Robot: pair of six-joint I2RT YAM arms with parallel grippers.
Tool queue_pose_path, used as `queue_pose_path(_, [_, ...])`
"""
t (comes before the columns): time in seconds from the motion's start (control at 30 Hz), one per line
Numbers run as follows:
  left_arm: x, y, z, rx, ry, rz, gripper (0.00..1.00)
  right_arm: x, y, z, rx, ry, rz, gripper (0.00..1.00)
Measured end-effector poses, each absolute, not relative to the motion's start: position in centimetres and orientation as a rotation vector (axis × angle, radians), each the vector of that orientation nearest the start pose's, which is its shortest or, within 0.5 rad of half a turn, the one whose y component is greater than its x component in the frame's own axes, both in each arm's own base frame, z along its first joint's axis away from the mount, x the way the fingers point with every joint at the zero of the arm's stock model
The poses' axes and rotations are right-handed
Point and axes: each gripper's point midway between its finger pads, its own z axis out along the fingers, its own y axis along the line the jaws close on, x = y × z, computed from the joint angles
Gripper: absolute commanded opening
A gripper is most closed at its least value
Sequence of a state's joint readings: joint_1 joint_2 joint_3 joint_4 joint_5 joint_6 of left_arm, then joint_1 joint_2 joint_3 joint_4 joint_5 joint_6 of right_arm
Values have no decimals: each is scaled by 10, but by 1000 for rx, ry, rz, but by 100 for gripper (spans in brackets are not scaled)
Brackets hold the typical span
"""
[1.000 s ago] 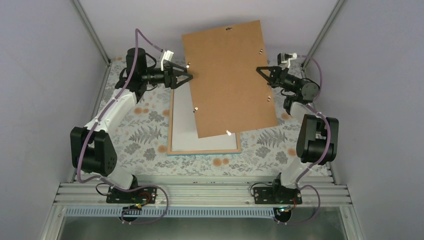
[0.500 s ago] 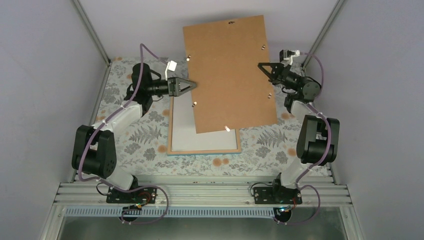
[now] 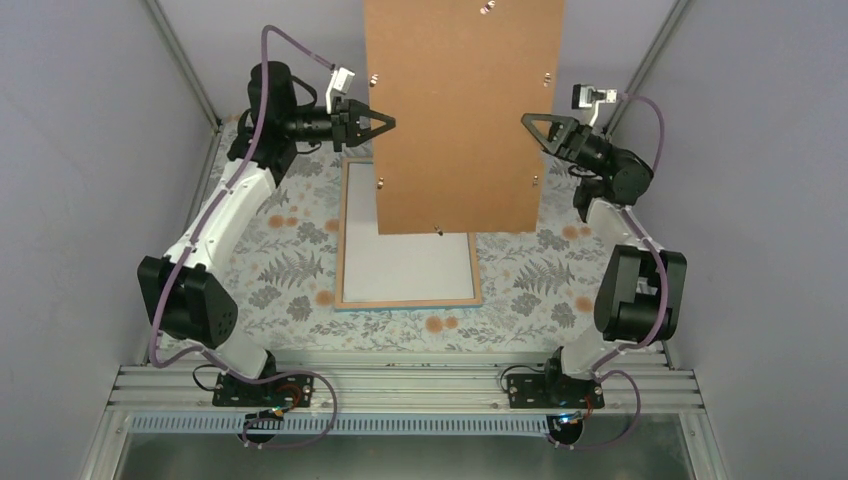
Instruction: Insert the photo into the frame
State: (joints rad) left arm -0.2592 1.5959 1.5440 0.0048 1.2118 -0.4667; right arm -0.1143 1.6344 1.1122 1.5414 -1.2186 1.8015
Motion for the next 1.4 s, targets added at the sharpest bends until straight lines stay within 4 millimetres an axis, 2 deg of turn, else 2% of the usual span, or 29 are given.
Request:
queue_pose_path(0.1, [348,-258,426,917,1566,-1412,2,353,125,420,-440,1454,1674,28])
queue_pose_path(0.2, [341,-256,423,966,1545,-1369,2,341,130,409,-539,1478,1614,29])
queue_pose_path(0.33, [340,-248,411,965,1561,-1368,3,333,137,395,-647,1490,1552,17])
queue_pose_path(0.4, [342,-244,402,949,1585,-1394,2,332,139,387,-678,1502,1535,7])
queue_pose_path(0.47, [341,-243,394,936,1605,-1426,2,334,139,378,-691,1520,1527,4])
queue_pose_path(0.6, [344,-238,356,850,1708,-1503,2,331,142,359,-694,1587,1554,4])
queue_pose_path(0.7, [338,-235,327,791,1788,-1563,2,333,145,335,-639,1677,1616,4])
queue_pose_path(0.83, [339,-226,299,698,1871,-1596,2,341,154,304,-560,1774,1666,4])
queue_pose_path(1.0, [333,-214,255,561,1998,-1661,2,340,164,259,-434,1923,1738,4])
queue_pose_path(1.2, [323,-208,211,430,2142,-1677,2,334,170,203,-300,2060,1817,4])
queue_pose_path(1.4, [329,-194,173,337,2236,-1684,2,337,183,169,-238,2150,1817,4])
